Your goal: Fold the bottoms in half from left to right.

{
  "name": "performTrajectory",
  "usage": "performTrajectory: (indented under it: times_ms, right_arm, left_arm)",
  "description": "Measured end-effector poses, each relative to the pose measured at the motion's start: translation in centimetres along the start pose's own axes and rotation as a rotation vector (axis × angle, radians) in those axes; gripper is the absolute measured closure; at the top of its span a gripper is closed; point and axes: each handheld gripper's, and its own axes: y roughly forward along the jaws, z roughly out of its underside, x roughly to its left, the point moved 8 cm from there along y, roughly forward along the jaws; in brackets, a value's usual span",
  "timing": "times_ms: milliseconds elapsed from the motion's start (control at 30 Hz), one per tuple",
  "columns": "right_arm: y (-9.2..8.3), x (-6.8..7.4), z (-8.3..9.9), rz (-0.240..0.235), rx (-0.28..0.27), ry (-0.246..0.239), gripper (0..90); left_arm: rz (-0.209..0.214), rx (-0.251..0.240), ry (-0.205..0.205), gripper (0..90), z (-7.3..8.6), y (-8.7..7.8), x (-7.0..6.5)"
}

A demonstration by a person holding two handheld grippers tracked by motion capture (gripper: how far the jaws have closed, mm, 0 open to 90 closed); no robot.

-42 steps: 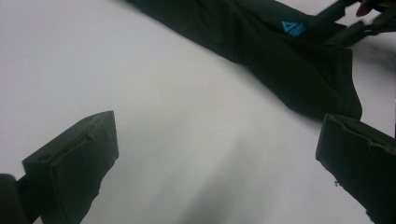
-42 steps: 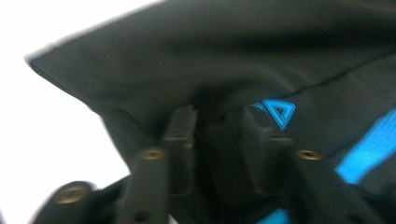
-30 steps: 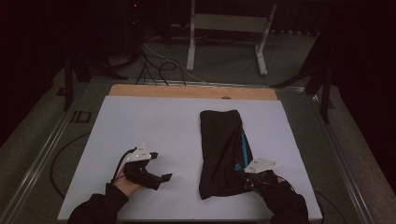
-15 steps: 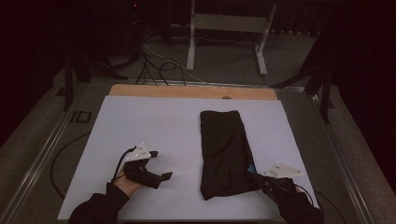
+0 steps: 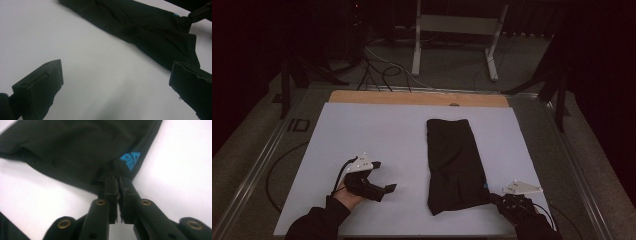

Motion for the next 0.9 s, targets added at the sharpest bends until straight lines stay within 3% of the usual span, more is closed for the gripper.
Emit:
performTrajectory:
  times_ms: [33,100,200,233,300,333,467,600,667,767,800,900]
  right_arm:
    - [0.0,-0.2,0.2,0.01,0.004,0.001,76.4]
    - [-0.1,-0.3,0.3,0.018,0.007,0.009,74.8]
    - [-0.5,-1.0,-0.2,0.034,-0.032,0.031,71.0]
    - [-0.6,-0.6,-0.7,0.02,-0.061,0.016,64.7]
    - [-0.6,-0.4,-0.8,0.024,-0.06,0.004,64.0]
    - [-0.4,0.2,-1.0,-0.003,-0.064,-0.008,60.5]
    - [0.2,0.5,-2.2,-0.002,-0.089,-0.002,59.4]
    - [1.0,0.7,-2.5,-0.001,-0.073,-0.01,54.7]
    - [1.8,0.5,-2.0,0.028,-0.029,-0.014,49.8]
    - [2.0,0.0,-1.4,0.042,-0.001,0.01,53.7]
    - [1.7,-0.5,-0.9,0.049,0.014,0.02,62.0]
    - [1.5,-0.7,-0.6,0.042,0.021,0.032,66.8]
  left_arm:
    - [0.0,0.001,0.001,0.0,0.0,0.0,0.0]
    - [-0.001,0.0,0.002,0.0,0.0,0.0,0.0]
    - [0.001,0.001,0.003,0.0,0.0,0.0,0.0]
    - [-0.001,0.002,0.007,0.0,0.0,0.0,-0.1]
    - [0.001,0.002,0.008,0.0,0.0,0.0,-0.1]
    - [0.002,0.002,0.008,0.0,0.0,0.1,-0.1]
    - [0.003,0.004,0.01,0.0,0.0,0.1,-0.1]
    - [0.005,0.001,0.008,0.0,0.0,0.1,-0.1]
    - [0.007,0.001,0.007,0.0,0.0,0.1,-0.1]
    - [0.007,0.001,0.008,0.0,0.0,0.1,-0.2]
    - [0.009,0.003,0.009,0.0,0.0,0.2,-0.2]
    - [0.016,0.006,0.009,0.0,0.0,0.2,-0.3]
